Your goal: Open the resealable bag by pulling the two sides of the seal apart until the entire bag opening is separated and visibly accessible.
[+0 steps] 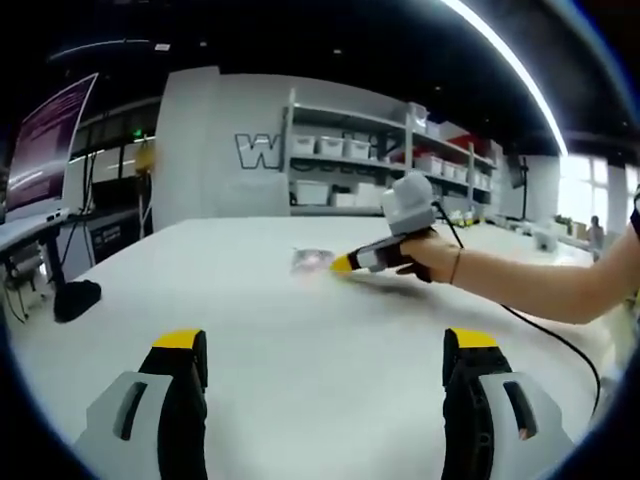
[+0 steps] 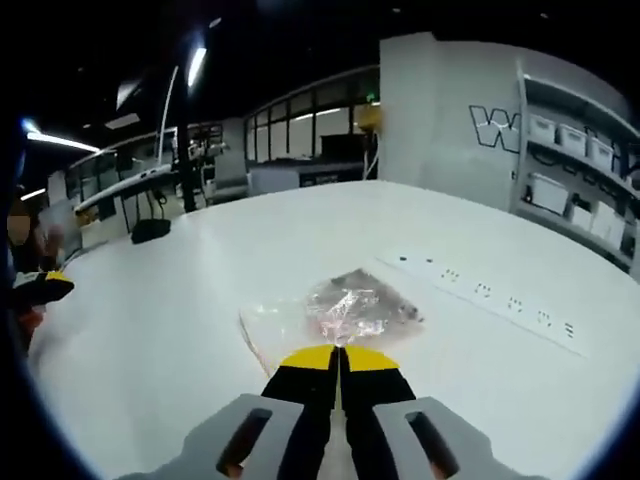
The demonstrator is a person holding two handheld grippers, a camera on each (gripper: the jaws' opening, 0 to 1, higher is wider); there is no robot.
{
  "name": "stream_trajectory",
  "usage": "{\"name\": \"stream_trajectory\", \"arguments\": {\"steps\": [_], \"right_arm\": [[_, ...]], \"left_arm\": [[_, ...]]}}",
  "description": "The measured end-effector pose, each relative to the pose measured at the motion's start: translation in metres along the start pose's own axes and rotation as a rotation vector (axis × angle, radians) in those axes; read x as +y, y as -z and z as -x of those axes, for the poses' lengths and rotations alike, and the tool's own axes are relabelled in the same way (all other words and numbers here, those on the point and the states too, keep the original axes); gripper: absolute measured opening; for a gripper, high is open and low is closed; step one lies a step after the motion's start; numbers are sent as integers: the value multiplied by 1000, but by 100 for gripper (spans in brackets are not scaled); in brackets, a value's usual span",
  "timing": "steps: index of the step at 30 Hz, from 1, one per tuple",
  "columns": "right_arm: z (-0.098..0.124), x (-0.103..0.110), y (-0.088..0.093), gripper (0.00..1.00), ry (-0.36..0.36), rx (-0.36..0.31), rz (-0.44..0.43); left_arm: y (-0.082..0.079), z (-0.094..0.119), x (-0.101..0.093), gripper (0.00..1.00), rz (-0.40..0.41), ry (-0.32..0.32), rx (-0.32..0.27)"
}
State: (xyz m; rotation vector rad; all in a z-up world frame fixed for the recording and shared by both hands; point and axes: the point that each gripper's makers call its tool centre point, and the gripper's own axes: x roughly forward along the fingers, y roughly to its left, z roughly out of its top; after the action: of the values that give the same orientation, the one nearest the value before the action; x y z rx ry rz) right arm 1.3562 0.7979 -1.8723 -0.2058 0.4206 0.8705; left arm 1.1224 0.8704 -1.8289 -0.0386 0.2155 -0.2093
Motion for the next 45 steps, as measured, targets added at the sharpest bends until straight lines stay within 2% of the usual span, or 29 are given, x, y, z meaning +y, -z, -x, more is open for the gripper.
{"name": "stream_trajectory", "arguments": {"steps": [22,45], "right_arm": [[17,10,-1,0,-56,8,-28],[41,30,9,0,-108,11,-68]], "left_arm": [[2,2,-5,98,5,5,3],[11,7,-16,96,26,18,29]]}}
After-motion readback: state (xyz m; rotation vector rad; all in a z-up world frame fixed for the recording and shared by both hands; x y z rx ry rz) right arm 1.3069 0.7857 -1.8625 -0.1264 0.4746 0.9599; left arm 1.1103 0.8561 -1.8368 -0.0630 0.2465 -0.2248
